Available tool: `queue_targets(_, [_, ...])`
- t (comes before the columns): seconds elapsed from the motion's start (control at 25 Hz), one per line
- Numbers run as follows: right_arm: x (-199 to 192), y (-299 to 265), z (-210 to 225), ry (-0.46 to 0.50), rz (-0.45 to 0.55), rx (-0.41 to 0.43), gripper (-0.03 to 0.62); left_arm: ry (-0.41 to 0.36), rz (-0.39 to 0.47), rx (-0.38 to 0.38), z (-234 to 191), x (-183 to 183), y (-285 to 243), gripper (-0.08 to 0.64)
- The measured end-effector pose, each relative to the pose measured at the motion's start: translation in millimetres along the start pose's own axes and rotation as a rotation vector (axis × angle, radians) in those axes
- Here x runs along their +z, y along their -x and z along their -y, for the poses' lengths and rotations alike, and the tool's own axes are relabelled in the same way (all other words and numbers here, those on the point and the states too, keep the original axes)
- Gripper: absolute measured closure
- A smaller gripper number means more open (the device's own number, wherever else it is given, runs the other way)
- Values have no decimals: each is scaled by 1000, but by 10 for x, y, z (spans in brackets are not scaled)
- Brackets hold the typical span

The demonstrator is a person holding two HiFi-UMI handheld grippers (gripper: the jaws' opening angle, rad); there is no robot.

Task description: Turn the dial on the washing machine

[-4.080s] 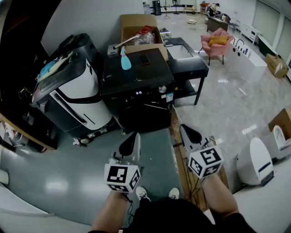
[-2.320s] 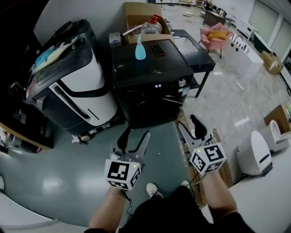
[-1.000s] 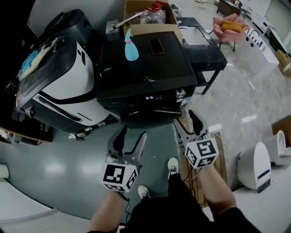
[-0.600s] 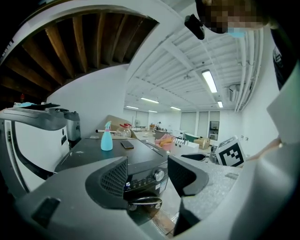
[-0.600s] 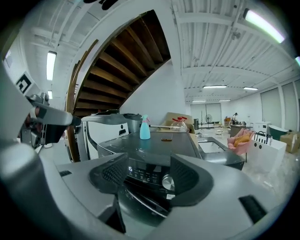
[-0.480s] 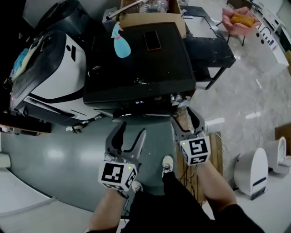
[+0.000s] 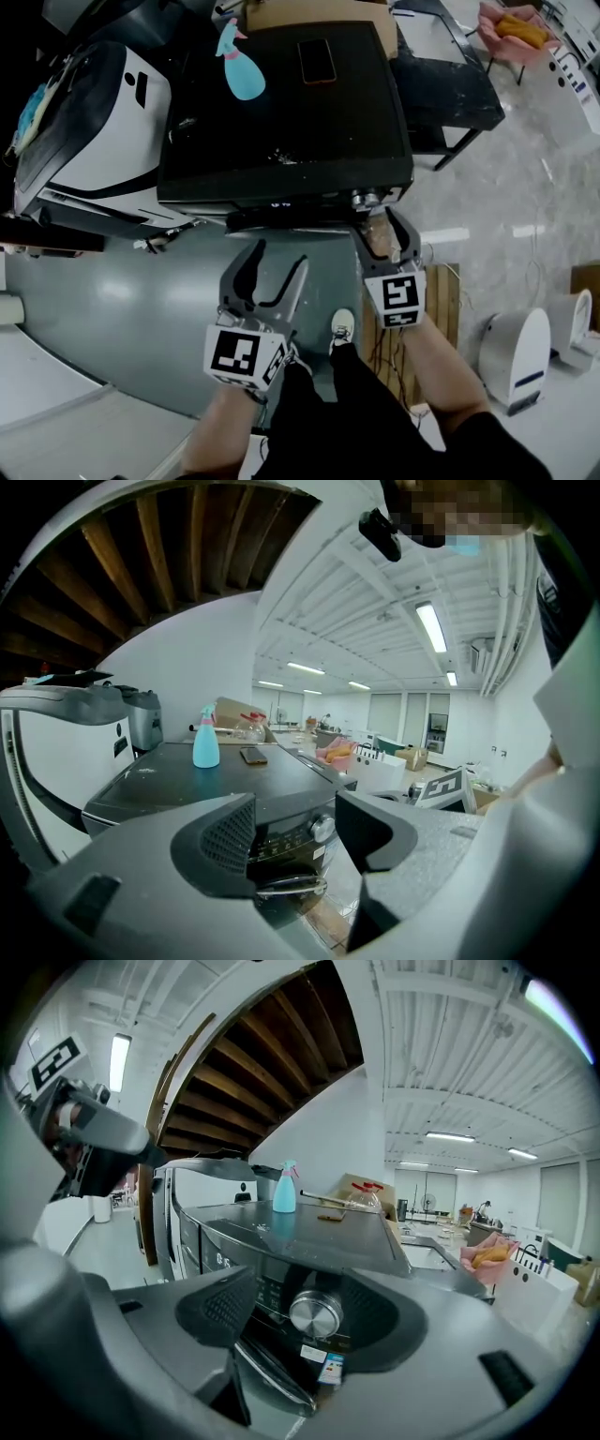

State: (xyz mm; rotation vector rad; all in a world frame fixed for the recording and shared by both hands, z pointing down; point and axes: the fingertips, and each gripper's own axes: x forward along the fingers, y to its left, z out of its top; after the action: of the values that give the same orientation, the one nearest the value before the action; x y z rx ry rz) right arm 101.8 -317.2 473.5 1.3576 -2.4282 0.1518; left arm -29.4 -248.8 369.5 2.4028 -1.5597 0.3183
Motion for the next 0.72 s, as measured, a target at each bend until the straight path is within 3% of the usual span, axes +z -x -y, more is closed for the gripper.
queue_targets(0.32, [-223, -300, 64, 48, 8, -33, 316, 19, -72, -31, 21, -313, -241, 310])
queue_targets(0.72, [-590, -576, 130, 84, -22, -118, 311, 28, -96, -80, -5, -671, -366, 310])
